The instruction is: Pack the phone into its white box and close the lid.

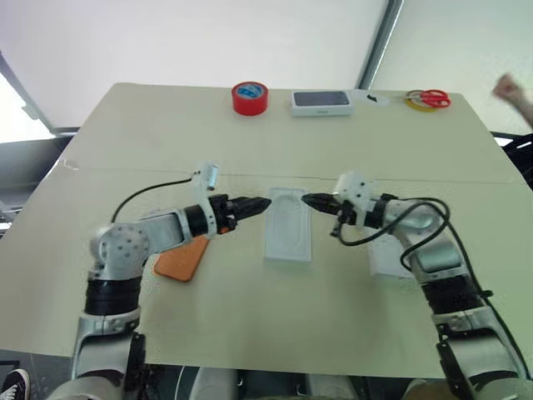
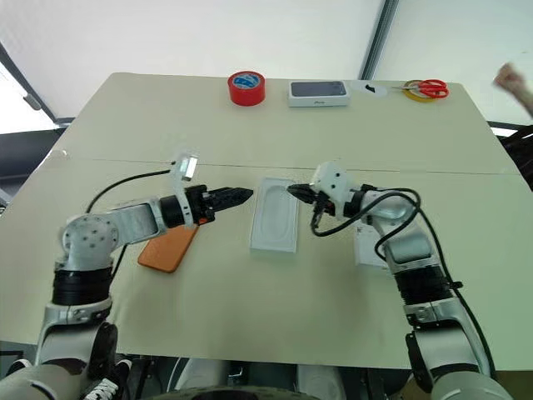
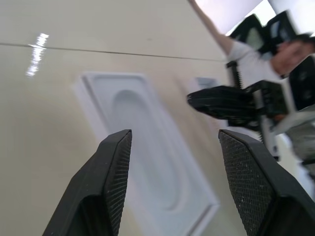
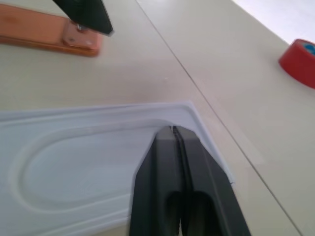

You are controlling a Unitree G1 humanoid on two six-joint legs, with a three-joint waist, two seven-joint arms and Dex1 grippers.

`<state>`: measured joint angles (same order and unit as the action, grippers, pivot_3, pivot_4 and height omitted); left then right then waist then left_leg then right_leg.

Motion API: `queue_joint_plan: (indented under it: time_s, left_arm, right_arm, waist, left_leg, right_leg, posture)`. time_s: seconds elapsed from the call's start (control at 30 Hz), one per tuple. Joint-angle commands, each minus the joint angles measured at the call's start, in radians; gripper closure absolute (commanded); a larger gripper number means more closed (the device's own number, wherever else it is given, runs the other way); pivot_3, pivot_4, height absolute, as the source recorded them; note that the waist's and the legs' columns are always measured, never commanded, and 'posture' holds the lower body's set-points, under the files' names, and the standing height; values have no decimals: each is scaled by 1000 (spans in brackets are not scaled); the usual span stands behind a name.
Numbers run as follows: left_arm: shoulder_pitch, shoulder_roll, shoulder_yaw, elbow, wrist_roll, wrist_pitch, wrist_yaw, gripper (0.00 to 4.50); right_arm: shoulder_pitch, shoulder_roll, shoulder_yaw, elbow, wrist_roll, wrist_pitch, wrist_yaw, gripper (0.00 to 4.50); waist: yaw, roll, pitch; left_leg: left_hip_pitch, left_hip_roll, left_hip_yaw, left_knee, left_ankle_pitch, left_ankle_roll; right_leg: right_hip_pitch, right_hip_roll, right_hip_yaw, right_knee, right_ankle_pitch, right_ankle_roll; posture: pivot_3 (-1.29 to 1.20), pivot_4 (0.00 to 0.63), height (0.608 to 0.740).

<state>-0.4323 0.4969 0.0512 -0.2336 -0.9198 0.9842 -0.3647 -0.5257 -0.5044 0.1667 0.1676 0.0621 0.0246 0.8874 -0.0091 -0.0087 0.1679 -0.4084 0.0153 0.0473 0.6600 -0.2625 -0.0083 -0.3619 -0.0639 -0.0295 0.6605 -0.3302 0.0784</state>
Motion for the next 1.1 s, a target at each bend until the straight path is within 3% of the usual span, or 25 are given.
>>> queue_joint_plan:
  time_s: [0.03,0.1,0.23,0.33,0.43,0.57,0.8,0.87,1.1]
  left_arm:
    - [110,105,-72,-118,298,-392,-196,1559]
    - [133,69,26,-105,220,-397,-190,1559]
    - [173,72,127,-86,250,-521,-249,1559]
    - [166,66,258,-50,179,-533,-240,1559]
    - [236,118,253,-39,235,-547,-310,1559]
    - [341,142,227,-32,305,-590,-355,1559]
    - [371,166,261,-37,249,-404,-299,1559]
    - [378,209,294,-13,165,-280,-328,1559]
    - [417,382,351,166,143,-153,-485,1559]
  right_arm:
    - [-38,-9,55,56,-111,-90,-38,4470]
    - [-55,3,60,73,-104,-92,-29,4470]
    - [-70,7,102,94,-145,-144,-13,4470]
    - [-27,-24,182,72,-202,-201,50,4470]
    - [5,-49,216,14,-176,-149,144,4470]
    - [1,-42,220,-19,-170,-134,167,4470]
    - [-96,35,153,57,-161,-140,52,4470]
    - [-127,78,126,50,-131,-113,21,4470]
    - [-184,218,171,-27,-161,3,-58,4470]
  waist:
    - [-2,0,0]
    - [3,0,1]
    - [-3,-1,2]
    - [-4,-1,2]
    - [-5,0,1]
    - [-6,-1,1]
    - [-9,-1,1]
    - [-12,-1,2]
    - [-19,-1,2]
  left_leg:
    - [0,0,0,-1,0,0]
    - [0,0,1,-2,0,0]
    - [-1,0,0,-2,0,0]
    - [-1,0,0,-3,0,0]
    - [-1,0,0,-4,0,1]
    - [1,0,0,-5,-3,5]
    - [0,0,-1,-8,-3,5]
    - [-1,0,-1,-10,-2,4]
    - [-1,0,0,-11,-1,3]
  right_leg:
    - [0,0,0,0,0,0]
    - [-1,0,0,-1,0,0]
    - [-1,-1,0,-1,0,0]
    - [-2,-1,0,-1,0,0]
    - [-2,-1,0,-2,0,0]
    - [-1,-2,0,-2,0,0]
    - [-3,-3,0,-1,0,-1]
    - [-6,-3,0,-1,0,-1]
    - [-9,-3,0,2,-1,-2]
  posture:
    - [0,150,740]
    - [0,150,740]
    - [0,150,740]
    - [0,150,740]
    - [0,150,740]
    - [0,150,740]
    - [0,150,740]
    - [0,150,740]
    - [0,150,740]
